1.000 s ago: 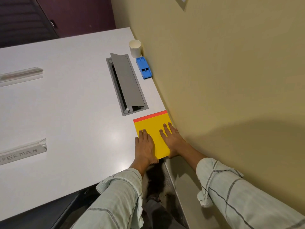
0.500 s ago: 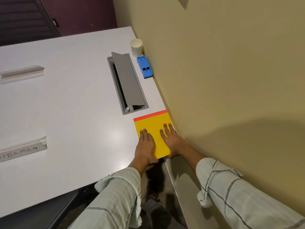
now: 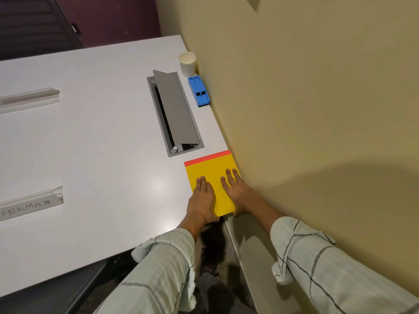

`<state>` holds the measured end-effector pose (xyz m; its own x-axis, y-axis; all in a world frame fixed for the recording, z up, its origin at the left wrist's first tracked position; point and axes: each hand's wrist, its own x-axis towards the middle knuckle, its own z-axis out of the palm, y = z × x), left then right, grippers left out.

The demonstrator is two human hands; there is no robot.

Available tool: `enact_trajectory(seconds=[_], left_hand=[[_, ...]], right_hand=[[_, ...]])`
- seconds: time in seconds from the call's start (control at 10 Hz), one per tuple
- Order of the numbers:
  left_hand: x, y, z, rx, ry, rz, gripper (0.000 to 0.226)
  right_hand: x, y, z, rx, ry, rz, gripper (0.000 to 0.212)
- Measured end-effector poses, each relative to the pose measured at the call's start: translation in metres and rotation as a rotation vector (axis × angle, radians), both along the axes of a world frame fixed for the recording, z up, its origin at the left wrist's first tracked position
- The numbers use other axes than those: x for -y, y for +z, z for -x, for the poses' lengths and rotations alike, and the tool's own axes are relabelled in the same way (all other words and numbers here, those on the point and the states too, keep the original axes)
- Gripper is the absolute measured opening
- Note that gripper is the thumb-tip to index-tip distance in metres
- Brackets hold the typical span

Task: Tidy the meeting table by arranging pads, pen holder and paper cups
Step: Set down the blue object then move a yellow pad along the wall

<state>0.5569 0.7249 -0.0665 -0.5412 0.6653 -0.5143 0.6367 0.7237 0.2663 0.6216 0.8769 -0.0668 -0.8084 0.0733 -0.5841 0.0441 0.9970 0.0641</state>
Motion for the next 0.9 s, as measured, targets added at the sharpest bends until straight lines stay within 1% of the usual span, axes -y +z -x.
enact_trajectory(seconds=[0.7,0.9], left_hand=[[-0.0019,-0.0119,-0.0008,-0.102,-0.056,0.018,0.134],[0.0042,-0.0095,0.0024,-0.109,-0.074,0.017,0.134]], right_hand=[[-0.0056,-0.0040,-0.0024,-0.029,0.030,-0.008,0.135],[-0.0052,-0.0013,0.0002,0.005,-0.013,0.055,0.134]])
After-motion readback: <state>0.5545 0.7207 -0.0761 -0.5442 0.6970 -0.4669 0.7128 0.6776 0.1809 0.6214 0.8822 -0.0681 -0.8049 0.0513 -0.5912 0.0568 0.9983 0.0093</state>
